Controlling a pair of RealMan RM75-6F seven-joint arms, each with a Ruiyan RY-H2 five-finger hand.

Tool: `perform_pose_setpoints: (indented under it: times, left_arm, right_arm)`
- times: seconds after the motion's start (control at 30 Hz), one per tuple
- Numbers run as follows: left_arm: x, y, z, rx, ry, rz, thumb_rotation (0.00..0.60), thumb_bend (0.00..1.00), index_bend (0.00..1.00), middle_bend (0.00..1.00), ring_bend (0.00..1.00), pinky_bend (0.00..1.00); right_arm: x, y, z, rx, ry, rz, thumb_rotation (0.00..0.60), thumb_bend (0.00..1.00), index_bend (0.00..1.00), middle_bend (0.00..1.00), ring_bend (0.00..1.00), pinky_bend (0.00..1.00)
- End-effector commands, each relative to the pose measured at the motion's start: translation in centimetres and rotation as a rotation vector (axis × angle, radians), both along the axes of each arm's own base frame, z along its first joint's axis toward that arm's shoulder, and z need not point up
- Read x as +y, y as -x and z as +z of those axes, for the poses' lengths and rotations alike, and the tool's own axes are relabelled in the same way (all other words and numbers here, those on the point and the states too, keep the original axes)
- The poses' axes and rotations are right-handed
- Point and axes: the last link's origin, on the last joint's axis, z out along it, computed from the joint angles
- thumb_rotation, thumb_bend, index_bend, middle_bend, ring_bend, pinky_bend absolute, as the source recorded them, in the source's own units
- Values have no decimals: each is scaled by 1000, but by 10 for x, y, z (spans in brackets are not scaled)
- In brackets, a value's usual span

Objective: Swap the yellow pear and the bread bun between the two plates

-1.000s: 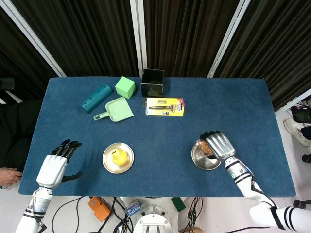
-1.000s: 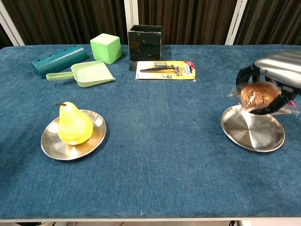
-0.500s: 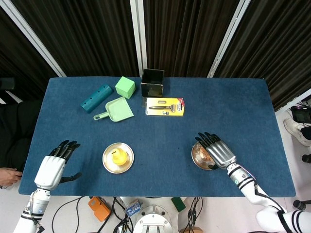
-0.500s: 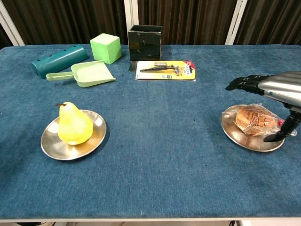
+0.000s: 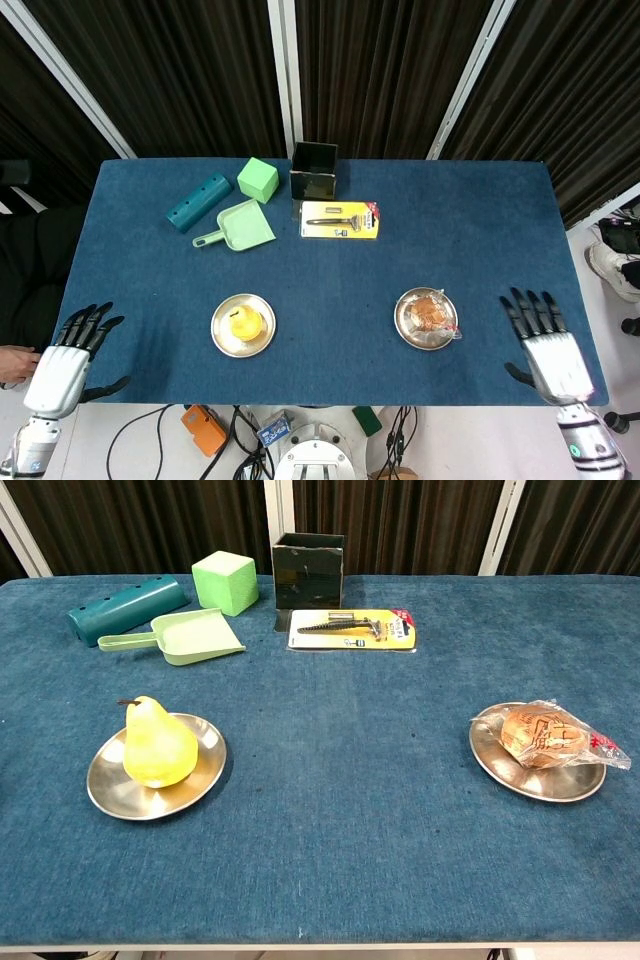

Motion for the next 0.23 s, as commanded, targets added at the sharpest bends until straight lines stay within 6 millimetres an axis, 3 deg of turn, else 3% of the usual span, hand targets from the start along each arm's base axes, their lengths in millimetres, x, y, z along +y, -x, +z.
perform_pose_setpoints:
  times: [0.03,0.23]
  left_arm:
    - [-20,14,5,-12,-36,12,600,14,165,35,0,81]
    - [-23,15,9,-9,-52,-8,600,17,165,35,0,81]
  right_arm:
    - [30,16,13,-36,74,-6,600,151,0,0,0,0]
    - [30,14,9,-40,65,3,600,152,0,0,0,0]
